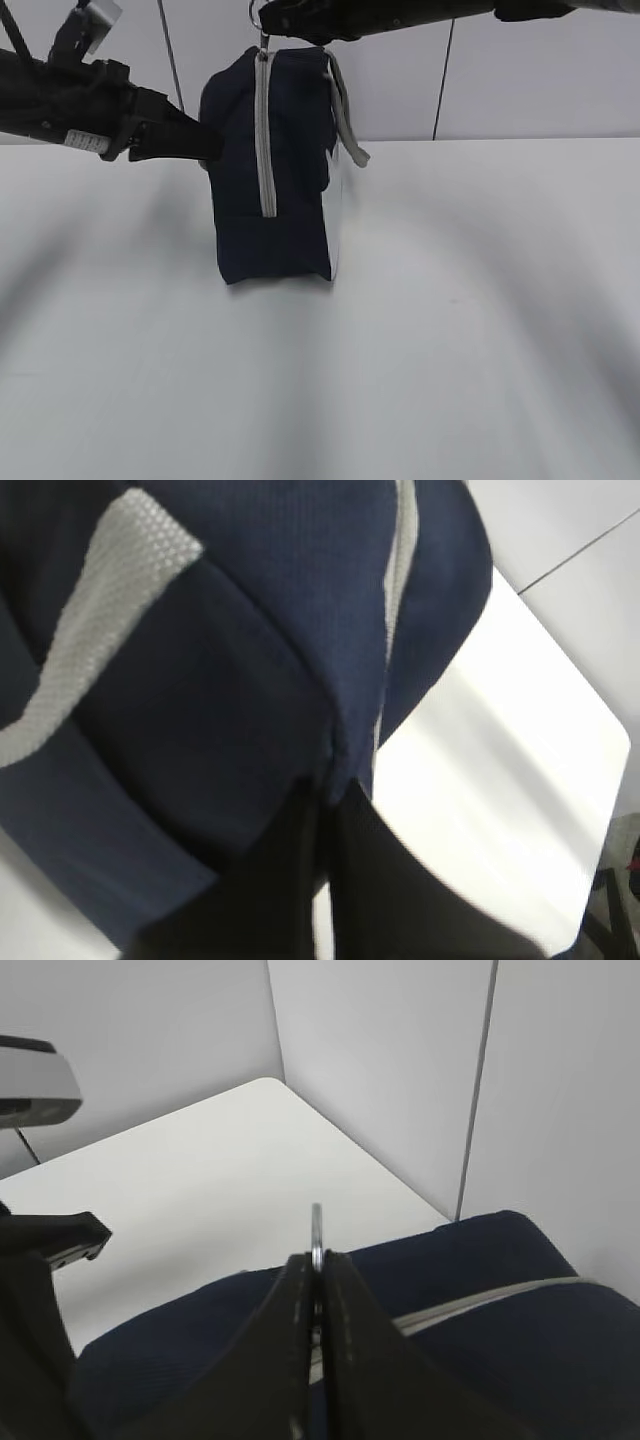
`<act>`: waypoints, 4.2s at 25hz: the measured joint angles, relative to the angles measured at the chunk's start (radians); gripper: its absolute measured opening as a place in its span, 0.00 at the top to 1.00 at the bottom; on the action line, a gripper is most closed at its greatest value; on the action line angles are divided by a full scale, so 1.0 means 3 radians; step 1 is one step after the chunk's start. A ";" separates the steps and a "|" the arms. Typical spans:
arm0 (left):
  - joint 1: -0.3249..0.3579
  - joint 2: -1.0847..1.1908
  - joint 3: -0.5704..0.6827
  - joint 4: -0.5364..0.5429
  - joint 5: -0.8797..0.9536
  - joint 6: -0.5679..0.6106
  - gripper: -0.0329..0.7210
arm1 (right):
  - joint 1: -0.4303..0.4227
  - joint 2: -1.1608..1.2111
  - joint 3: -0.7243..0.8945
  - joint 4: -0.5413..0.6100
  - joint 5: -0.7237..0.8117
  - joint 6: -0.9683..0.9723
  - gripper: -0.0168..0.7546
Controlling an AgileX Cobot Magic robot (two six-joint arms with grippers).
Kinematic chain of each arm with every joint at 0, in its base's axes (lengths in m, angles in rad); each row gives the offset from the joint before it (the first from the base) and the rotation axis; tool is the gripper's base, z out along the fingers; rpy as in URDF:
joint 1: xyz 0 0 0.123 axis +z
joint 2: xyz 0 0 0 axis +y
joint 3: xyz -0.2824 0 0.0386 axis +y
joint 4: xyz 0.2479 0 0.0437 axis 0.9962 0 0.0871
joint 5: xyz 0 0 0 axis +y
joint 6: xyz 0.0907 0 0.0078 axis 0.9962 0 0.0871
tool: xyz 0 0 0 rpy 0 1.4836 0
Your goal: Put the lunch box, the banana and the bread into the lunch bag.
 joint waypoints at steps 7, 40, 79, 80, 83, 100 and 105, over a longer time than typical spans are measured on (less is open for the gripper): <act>0.0000 0.0000 0.0000 0.0170 0.0124 -0.0141 0.95 | -0.0091 0.0333 -0.0439 0.0020 -0.0122 0.0221 1.00; 0.0000 0.0000 -0.0023 0.0713 0.0575 -0.0278 0.95 | -0.0323 0.1947 -0.2423 -0.0040 -0.0397 0.1084 1.00; 0.0298 -0.0157 -0.0388 -0.0463 -0.0625 -0.0719 0.33 | -0.0399 0.2057 -0.2568 -0.0059 -0.0767 0.1104 1.00; 0.0269 -0.0053 -0.0467 -0.0467 -0.0629 -0.0736 0.33 | -0.0399 0.2057 -0.2568 -0.0059 -0.0767 0.1104 1.00; 0.0189 0.0230 -0.0729 -0.0474 -0.0636 -0.0829 0.33 | -0.0399 0.2057 -0.2568 -0.0059 -0.0767 0.1104 1.00; 0.0016 0.0859 -0.1143 -0.0461 -0.0728 -0.1172 0.38 | -0.0399 0.2057 -0.2568 -0.0059 -0.0773 0.1122 1.00; -0.0002 0.0859 -0.1147 -0.0461 -0.0753 -0.1175 0.48 | -0.0399 0.2057 -0.2568 -0.0059 -0.0773 0.1129 1.00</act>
